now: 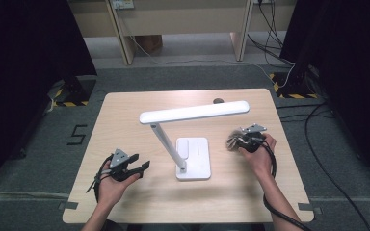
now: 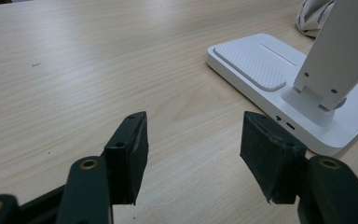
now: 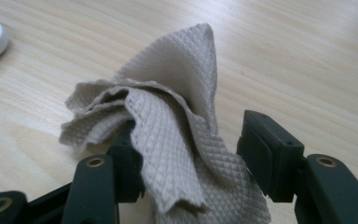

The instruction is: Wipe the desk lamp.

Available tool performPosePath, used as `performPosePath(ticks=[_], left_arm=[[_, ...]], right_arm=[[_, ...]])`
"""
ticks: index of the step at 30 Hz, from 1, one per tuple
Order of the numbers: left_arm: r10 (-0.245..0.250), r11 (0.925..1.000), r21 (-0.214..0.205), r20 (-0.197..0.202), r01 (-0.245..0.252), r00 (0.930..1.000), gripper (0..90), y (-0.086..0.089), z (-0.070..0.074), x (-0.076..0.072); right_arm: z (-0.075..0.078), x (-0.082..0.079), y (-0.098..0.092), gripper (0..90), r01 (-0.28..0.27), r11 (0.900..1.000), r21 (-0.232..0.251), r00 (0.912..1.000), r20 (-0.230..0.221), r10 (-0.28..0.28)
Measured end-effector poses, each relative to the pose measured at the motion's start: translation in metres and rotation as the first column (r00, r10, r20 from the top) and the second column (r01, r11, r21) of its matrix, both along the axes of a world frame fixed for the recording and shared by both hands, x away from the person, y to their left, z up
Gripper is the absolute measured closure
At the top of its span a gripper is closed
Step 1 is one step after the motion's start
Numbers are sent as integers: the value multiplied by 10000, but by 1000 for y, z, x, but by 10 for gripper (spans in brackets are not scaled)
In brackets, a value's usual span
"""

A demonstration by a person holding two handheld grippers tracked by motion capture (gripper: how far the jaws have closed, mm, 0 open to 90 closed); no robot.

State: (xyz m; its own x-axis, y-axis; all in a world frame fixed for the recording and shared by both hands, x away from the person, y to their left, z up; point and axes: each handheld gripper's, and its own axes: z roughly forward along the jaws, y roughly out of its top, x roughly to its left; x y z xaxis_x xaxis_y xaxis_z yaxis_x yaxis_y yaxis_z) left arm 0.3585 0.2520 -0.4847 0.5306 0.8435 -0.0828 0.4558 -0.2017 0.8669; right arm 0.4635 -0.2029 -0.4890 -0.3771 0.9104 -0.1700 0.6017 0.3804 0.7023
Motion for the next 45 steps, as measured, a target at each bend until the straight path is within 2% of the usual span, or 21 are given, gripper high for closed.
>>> performPosePath(ticks=[6, 12, 16, 18, 22, 24, 30, 45], left_arm=[[-5, 10000, -41, 109, 6, 9999, 403, 0, 4, -1], [-30, 10000, -92, 121, 31, 9999, 401, 0, 5, -3], [-36, 9999, -114, 157, 37, 9999, 400, 1, 6, -4], [-56, 9999, -102, 154, 58, 9999, 400, 1, 7, -5], [-21, 10000, -81, 214, 23, 9998, 400, 2, 7, -7], [-8, 10000, -69, 219, 10, 9998, 400, 3, 7, -8], [37, 9999, -119, 252, -34, 9997, 400, 5, 6, -11], [370, 9992, -183, 173, -367, 9992, 400, 16, 0, -21]], right_arm=[[6, -9, -1, 415, -390, 9992, 59, 9992, 121, 389], [7, -18, -3, 406, -656, 9972, 364, 9978, 128, 652], [7, -26, -7, 375, -765, 9942, 759, 9971, 50, 763], [7, -29, -9, 367, -887, 9933, 735, 9961, 98, 882], [9, -37, -14, 357, -917, 9925, 807, 9957, 187, 905], [10, -41, -16, 355, -858, 9910, 1026, 9963, 135, 849], [9, -53, -20, 350, -948, 9902, 1023, 9955, 130, 939], [10, -84, -33, 367, -1105, 9866, 1201, 9926, 637, 1035]])
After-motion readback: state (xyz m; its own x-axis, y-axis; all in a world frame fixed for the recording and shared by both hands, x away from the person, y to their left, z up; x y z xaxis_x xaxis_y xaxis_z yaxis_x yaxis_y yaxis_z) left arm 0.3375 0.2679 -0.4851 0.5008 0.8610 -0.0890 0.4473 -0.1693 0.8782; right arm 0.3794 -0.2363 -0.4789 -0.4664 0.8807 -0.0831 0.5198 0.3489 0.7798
